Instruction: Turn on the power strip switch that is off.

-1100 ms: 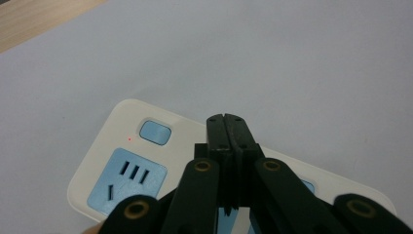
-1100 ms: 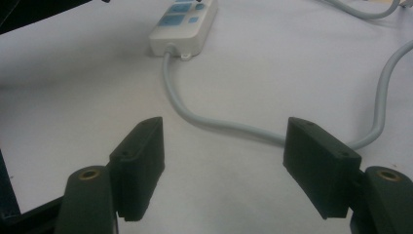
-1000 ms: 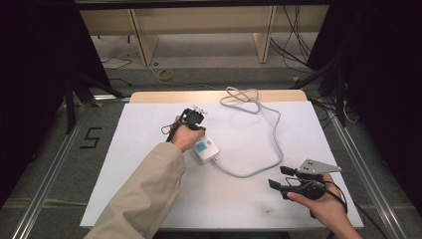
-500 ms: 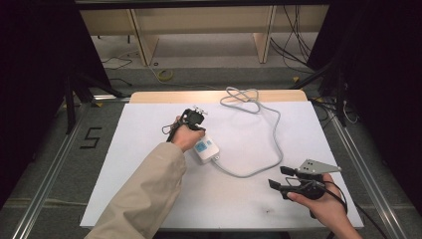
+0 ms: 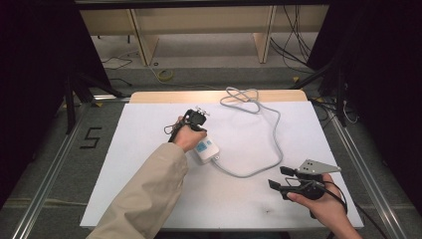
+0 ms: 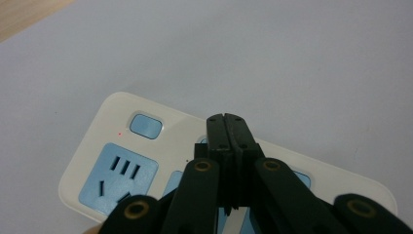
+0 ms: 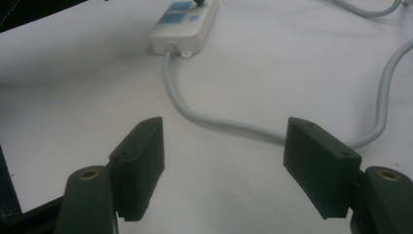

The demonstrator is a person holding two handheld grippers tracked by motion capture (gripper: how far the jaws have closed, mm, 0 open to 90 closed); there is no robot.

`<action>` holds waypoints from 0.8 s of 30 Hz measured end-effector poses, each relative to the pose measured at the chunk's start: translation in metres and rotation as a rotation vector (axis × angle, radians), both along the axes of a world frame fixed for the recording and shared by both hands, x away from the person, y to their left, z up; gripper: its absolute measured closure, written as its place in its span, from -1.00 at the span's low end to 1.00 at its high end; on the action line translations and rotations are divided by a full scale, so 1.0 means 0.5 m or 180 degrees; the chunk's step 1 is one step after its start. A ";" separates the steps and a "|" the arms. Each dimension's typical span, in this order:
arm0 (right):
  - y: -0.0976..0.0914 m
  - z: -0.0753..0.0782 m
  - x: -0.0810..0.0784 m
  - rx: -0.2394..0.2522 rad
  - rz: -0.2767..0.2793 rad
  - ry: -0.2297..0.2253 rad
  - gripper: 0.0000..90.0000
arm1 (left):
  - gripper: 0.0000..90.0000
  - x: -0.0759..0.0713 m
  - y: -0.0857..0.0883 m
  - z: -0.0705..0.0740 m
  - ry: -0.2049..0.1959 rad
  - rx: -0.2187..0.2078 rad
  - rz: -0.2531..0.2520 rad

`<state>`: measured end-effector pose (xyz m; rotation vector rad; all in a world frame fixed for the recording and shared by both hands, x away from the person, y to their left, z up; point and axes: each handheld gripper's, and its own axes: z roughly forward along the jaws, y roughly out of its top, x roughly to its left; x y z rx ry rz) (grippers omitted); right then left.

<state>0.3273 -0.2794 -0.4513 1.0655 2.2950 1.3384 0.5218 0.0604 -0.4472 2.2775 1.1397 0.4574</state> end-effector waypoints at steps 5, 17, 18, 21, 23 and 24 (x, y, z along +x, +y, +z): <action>0.000 0.000 0.000 0.0003 0.0000 -0.0002 -0.30 | 1.00 0.004 0.008 -0.001 -0.0079 0.0219 0.0068; -0.001 -0.001 0.001 -0.0009 0.0004 0.0011 -0.29 | 1.00 0.006 0.012 0.004 -0.0054 -0.0021 0.0021; -0.001 -0.001 0.001 -0.0010 0.0005 0.0011 -0.30 | 1.00 0.006 0.011 0.002 -0.0033 0.0001 0.0010; 0.000 0.000 0.001 -0.0009 0.0006 0.0010 -0.30 | 1.00 0.008 0.010 0.001 -0.0036 -0.0003 0.0018; 0.000 0.000 0.001 -0.0010 0.0007 0.0010 -0.30 | 1.00 0.007 0.009 0.001 -0.0046 -0.0002 0.0027; 0.000 0.000 0.001 -0.0011 0.0009 0.0011 -0.30 | 1.00 0.007 0.008 0.001 -0.0041 0.0009 0.0034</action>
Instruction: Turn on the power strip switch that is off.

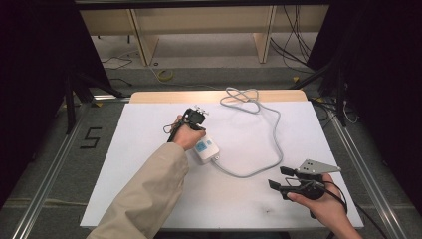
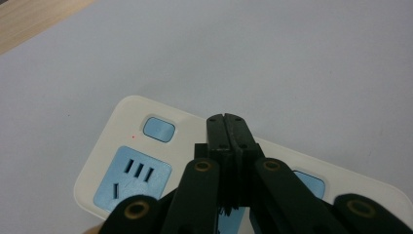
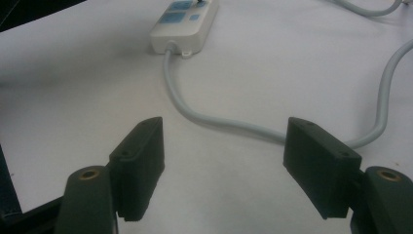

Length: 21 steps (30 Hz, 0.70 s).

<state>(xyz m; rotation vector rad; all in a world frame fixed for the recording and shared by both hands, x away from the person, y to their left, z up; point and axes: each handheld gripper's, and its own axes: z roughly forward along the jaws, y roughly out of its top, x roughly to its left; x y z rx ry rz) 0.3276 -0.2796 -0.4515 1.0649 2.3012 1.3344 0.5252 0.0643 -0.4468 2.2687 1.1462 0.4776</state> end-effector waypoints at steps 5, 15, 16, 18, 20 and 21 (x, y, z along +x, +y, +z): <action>0.000 0.000 0.000 -0.0002 -0.0002 -0.0003 -0.30 | 1.00 -0.001 -0.002 0.000 -0.0001 0.0067 -0.0021; 0.001 0.000 0.000 -0.0003 0.0003 -0.0003 -0.30 | 1.00 -0.001 -0.008 -0.002 -0.0011 0.0169 -0.0057; 0.001 0.000 0.000 -0.0004 0.0004 -0.0004 -0.30 | 1.00 -0.001 -0.009 -0.001 -0.0003 0.0175 -0.0059; 0.001 0.000 0.000 -0.0004 0.0008 -0.0007 -0.30 | 1.00 0.001 -0.008 -0.001 0.0019 0.0165 -0.0058; 0.002 0.000 0.000 0.0001 0.0009 -0.0004 -0.30 | 1.00 0.002 -0.009 -0.001 0.0042 0.0142 -0.0035; 0.002 0.000 0.000 0.0003 0.0008 -0.0004 -0.30 | 1.00 0.002 -0.009 -0.001 0.0052 0.0153 -0.0039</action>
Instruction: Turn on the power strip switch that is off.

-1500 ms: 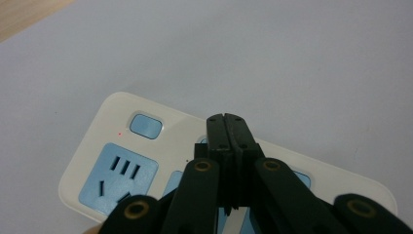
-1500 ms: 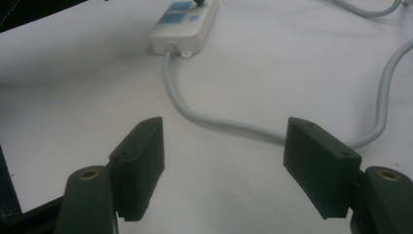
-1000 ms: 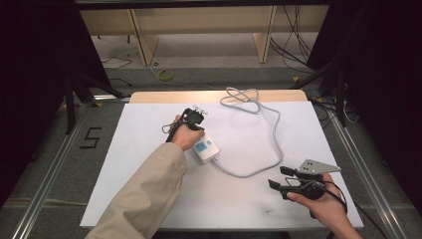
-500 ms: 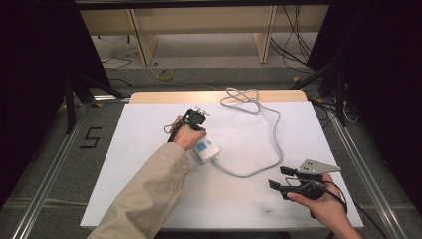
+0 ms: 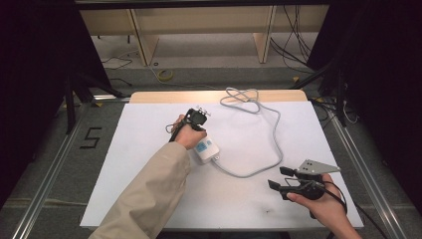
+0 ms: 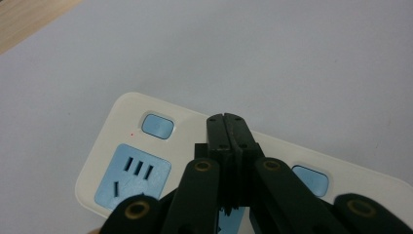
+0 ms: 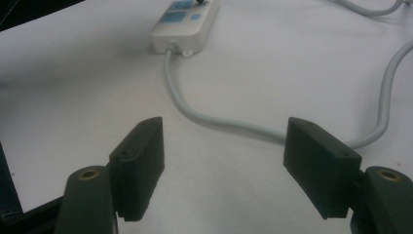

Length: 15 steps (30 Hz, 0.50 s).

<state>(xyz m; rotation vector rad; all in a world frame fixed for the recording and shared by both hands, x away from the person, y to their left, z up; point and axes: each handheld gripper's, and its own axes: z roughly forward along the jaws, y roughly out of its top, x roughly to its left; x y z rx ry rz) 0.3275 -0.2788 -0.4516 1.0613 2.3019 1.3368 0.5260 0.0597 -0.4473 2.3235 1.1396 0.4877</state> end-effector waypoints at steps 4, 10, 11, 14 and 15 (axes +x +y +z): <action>0.000 0.000 0.000 -0.0006 -0.0002 0.0000 -0.30 | 1.00 -0.001 -0.001 -0.002 -0.0008 0.0017 -0.0006; 0.002 0.001 -0.001 -0.0010 -0.0003 0.0001 -0.30 | 1.00 -0.005 -0.008 -0.003 -0.0019 0.0057 0.0005; 0.002 0.001 -0.002 -0.0005 0.0002 -0.0005 -0.30 | 1.00 -0.005 -0.007 -0.003 -0.0016 0.0044 0.0016; 0.001 0.000 -0.002 -0.0007 0.0005 -0.0007 -0.30 | 1.00 -0.005 -0.006 -0.002 -0.0020 0.0039 0.0016; 0.001 0.000 -0.001 -0.0014 0.0001 0.0006 -0.30 | 1.00 -0.005 -0.006 -0.002 -0.0012 0.0013 0.0032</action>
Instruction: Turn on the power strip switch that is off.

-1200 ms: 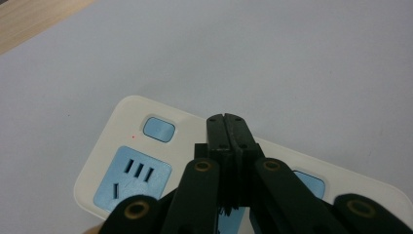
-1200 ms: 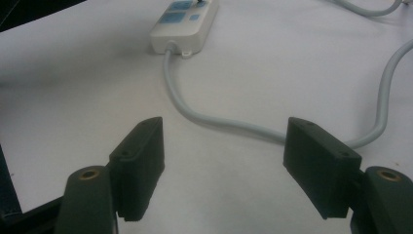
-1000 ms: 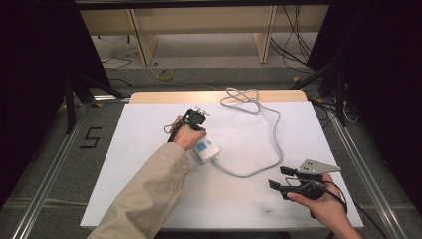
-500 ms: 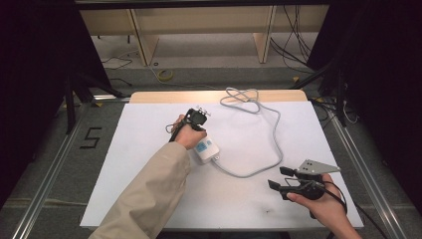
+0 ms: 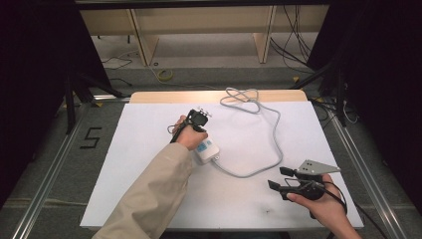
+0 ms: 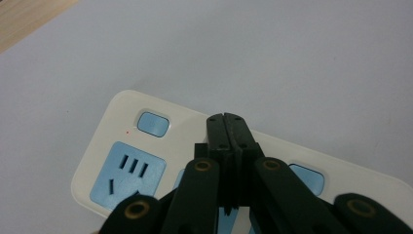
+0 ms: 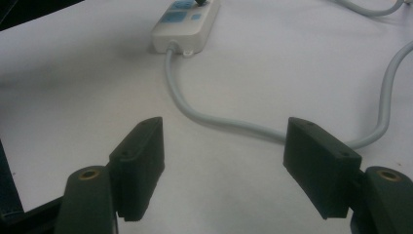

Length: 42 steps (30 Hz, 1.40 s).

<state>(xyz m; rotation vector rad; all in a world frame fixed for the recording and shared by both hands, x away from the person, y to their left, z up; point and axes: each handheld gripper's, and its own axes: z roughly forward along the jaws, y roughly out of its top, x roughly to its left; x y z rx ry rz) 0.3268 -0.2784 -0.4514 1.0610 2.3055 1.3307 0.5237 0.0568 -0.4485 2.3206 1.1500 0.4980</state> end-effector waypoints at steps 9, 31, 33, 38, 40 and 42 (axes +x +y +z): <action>-0.001 0.000 0.001 0.0008 -0.0007 -0.0005 -0.30 | 1.00 0.001 0.006 0.002 0.0013 -0.0069 -0.0004; 0.000 -0.001 0.002 -0.0011 -0.0015 0.0004 -0.30 | -0.16 -0.046 0.073 0.058 -0.0087 -0.0446 0.0024; -0.001 -0.001 0.002 -0.0011 -0.0029 0.0004 -0.30 | -0.22 -0.058 0.080 0.063 -0.0093 -0.0448 0.0026; -0.002 -0.001 0.004 -0.0012 -0.0032 0.0005 -0.30 | -0.35 -0.089 0.093 0.071 -0.0084 -0.0519 0.0013; -0.002 -0.001 0.004 -0.0011 -0.0034 0.0006 -0.30 | -0.39 -0.103 0.100 0.075 -0.0123 -0.0529 -0.0031; -0.002 -0.001 0.003 -0.0009 -0.0035 0.0006 -0.30 | -0.43 -0.116 0.108 0.079 -0.0172 -0.0543 -0.0087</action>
